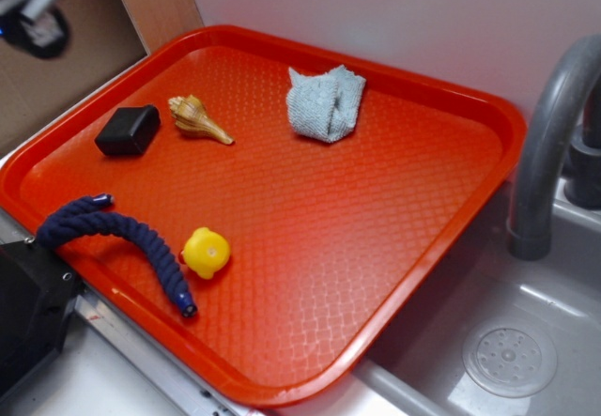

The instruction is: Grab the yellow duck.

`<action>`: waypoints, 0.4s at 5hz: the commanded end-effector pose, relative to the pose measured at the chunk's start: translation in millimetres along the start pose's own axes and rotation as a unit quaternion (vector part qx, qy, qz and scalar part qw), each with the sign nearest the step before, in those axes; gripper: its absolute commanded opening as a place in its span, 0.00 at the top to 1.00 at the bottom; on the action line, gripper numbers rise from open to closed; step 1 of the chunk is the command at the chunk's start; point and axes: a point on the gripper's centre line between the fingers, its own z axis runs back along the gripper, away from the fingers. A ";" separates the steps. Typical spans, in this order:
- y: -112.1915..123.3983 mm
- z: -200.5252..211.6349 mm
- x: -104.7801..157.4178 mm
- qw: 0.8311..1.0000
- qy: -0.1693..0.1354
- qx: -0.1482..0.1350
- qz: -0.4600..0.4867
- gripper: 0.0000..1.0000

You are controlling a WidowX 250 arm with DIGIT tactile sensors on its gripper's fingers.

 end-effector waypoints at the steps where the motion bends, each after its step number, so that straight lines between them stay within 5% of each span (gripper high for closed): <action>1: -60.0 -73.2 8.5 0.994 0.034 0.038 -0.095 0.00; 2: -71.6 -102.2 2.9 0.989 0.062 0.046 -0.129 0.00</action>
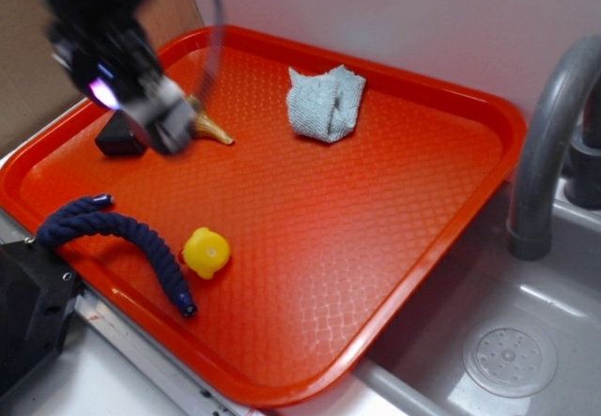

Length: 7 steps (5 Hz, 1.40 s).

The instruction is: Grab the yellow duck.

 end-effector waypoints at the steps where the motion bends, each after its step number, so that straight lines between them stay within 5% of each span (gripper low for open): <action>1: -15.8 -41.9 -3.0 0.998 0.027 0.019 -0.046 0.00; 5: -3.2 -98.6 -8.9 0.994 0.091 0.021 -0.063 0.00; 6: -4.6 -100.7 -10.1 0.994 0.084 0.019 -0.074 1.00; 7: -1.9 -101.4 -12.4 0.994 0.084 0.022 -0.069 1.00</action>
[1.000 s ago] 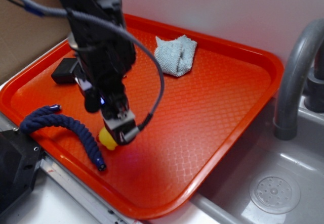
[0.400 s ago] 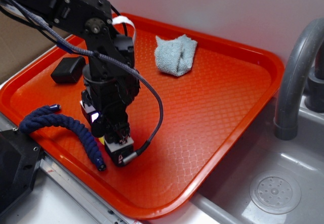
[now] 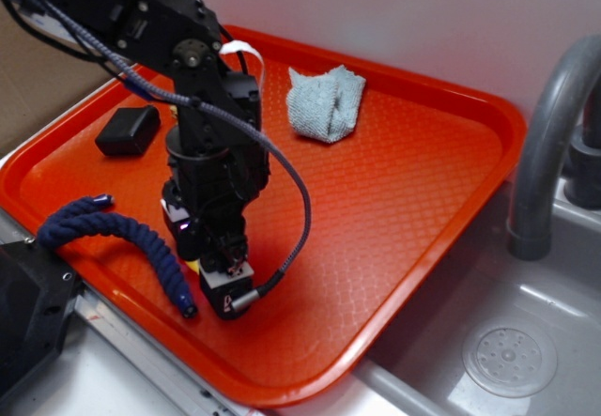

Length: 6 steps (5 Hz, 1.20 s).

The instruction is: Grab the yellow duck.

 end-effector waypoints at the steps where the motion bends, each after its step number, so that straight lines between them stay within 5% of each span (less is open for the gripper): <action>1: 10.6 -9.7 -6.1 1.000 0.001 0.009 0.007 1.00; 3: 51.2 61.3 5.1 0.991 -0.036 -0.019 0.129 1.00; 4: 66.5 113.9 5.8 0.982 -0.076 -0.003 0.174 1.00; 6: 102.2 192.4 -31.2 0.951 -0.159 -0.040 0.261 1.00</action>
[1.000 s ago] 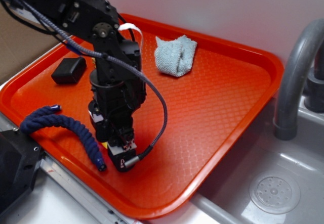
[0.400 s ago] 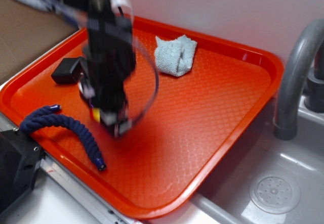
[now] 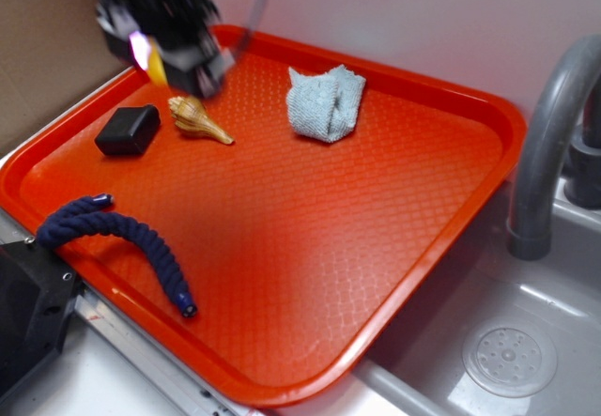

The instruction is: Grab the yellow duck.

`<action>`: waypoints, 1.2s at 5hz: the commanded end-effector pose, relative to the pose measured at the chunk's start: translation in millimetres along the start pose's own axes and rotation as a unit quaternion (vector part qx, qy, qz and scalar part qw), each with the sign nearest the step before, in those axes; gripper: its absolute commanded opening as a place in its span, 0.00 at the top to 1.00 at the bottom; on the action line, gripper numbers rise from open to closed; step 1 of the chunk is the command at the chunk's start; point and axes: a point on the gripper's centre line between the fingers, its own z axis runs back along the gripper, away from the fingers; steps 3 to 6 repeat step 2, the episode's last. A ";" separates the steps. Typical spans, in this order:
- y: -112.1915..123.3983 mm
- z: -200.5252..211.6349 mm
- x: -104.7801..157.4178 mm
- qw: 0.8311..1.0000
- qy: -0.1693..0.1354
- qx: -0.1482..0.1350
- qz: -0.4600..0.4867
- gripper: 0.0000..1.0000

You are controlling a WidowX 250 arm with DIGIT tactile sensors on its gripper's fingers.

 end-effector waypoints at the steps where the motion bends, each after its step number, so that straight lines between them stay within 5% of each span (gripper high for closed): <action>1: 27.2 36.8 -8.3 0.997 -0.021 -0.066 0.027 1.00; 2: 18.9 20.9 -4.1 0.999 -0.009 -0.032 -0.032 1.00; 6: 18.9 20.9 -4.1 0.999 -0.009 -0.032 -0.032 1.00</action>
